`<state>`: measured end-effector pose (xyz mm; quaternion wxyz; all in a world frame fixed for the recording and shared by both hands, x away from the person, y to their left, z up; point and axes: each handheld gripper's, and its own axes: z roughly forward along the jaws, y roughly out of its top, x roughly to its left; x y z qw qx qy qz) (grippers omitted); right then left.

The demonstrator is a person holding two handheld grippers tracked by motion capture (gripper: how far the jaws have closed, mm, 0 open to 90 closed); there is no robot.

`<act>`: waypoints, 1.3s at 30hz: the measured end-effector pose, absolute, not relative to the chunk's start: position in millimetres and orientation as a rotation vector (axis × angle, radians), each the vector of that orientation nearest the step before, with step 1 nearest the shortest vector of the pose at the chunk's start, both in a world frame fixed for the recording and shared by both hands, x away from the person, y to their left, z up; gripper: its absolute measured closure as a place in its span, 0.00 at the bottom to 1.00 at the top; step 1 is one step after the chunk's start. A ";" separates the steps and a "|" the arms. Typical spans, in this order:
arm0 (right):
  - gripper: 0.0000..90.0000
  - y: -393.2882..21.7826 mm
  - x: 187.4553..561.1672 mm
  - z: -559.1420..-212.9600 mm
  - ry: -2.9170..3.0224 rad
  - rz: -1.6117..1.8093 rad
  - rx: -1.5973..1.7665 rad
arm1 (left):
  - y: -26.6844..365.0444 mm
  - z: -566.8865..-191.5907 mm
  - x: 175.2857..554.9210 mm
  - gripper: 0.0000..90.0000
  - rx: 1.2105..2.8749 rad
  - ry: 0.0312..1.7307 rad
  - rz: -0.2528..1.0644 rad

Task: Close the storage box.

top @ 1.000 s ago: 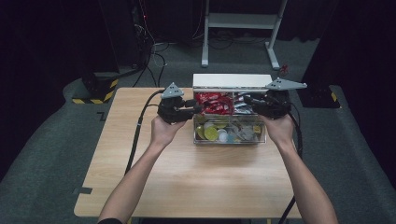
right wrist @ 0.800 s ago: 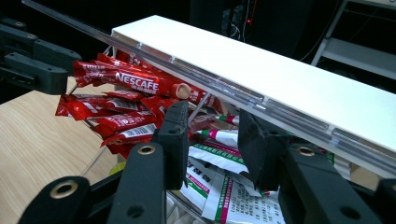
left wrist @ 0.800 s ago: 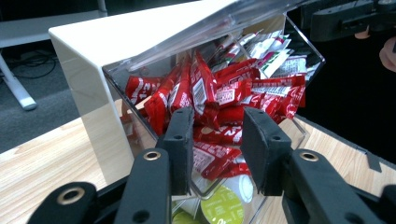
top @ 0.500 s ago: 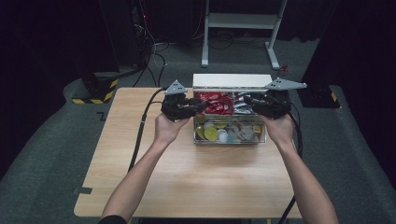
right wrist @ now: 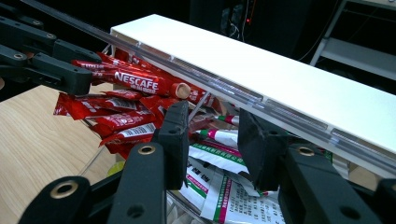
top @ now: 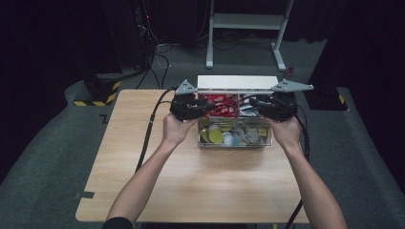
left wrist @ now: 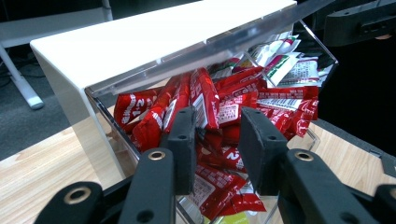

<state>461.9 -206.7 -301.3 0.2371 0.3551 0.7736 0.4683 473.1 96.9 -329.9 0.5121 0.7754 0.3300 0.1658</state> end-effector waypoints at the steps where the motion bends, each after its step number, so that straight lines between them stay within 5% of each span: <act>1: 0.71 -206.8 462.1 -301.4 2.119 1.284 0.971 | 96.9 -329.9 473.1 0.75 1.865 0.794 0.399; 39: 0.71 -207.0 461.8 -302.5 2.113 1.287 0.964 | 100.3 -331.2 476.1 0.94 1.848 0.799 0.415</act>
